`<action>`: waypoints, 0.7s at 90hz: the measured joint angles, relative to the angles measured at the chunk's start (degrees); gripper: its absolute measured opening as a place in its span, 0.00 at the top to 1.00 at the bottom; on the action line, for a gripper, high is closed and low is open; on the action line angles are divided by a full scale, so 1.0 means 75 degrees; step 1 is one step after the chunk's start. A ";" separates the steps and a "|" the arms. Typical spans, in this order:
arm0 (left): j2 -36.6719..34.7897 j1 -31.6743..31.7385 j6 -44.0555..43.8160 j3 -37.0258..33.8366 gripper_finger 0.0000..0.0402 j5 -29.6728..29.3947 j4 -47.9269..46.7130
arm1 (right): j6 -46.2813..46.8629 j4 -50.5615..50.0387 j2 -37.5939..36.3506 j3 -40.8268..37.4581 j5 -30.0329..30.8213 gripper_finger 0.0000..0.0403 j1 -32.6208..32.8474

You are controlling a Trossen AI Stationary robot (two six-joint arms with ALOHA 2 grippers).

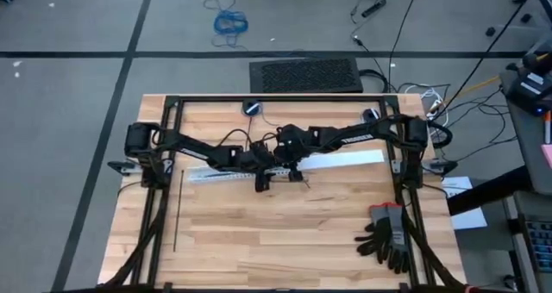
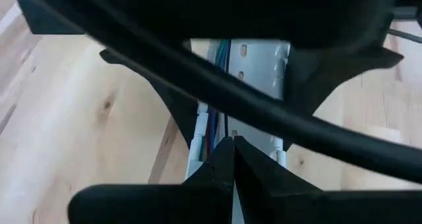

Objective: Ziptie cables
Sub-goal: Close the cable duct

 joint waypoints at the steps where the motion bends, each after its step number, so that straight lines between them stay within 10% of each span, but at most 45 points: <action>1: 0.0001 0.0000 -0.0001 0.0000 0.36 0.0001 0.0002 | -0.0026 -0.0048 -0.0016 0.0033 0.0004 1.00 0.0009; 63: 0.0007 0.0000 0.0042 0.0003 0.36 0.0038 0.0053 | -0.0497 -0.2002 -0.0292 0.0396 0.0610 1.00 0.0067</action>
